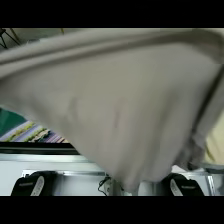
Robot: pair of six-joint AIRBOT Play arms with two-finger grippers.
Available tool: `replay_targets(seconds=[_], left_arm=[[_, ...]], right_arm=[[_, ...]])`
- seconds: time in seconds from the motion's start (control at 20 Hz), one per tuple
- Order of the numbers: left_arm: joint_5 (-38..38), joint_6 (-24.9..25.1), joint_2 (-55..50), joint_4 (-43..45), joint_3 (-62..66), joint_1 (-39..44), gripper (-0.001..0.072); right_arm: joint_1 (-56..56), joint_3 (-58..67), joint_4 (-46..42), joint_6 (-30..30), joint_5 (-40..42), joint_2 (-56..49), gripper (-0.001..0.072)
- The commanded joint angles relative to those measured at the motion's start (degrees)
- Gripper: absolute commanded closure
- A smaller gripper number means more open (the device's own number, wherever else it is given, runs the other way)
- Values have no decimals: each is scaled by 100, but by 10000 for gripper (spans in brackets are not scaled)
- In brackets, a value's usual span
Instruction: Fold the shirts.
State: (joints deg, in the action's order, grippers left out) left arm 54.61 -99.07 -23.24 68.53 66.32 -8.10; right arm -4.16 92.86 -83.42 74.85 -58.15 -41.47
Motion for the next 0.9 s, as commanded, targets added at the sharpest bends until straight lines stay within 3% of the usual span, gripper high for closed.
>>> replay_targets(seconds=[0.0,0.25,0.45,0.55,0.75,0.8,0.85], left_arm=[[22,-114,-490,212,-778,-79,676],[-1082,-44,-2052,-254,-970,-48,675],[-2297,-48,-3545,-636,-970,361,674],[-2601,-50,-4225,-861,-970,592,673],[-2485,-70,-5248,-1158,-968,903,672],[-2396,-66,-5381,-1320,-968,951,663],[-2247,-68,-5442,-1429,-962,973,587]], right_arm=[[-2,-424,-85,-28,-157,-903,647],[-2,-560,323,776,1353,-2669,647],[0,-560,2090,1058,2223,-3906,646],[0,-560,2691,1045,2059,-4489,647],[192,-560,2745,1056,1108,-5348,646],[264,-560,2747,1064,938,-5464,626],[313,-560,2756,1062,881,-5493,538]])
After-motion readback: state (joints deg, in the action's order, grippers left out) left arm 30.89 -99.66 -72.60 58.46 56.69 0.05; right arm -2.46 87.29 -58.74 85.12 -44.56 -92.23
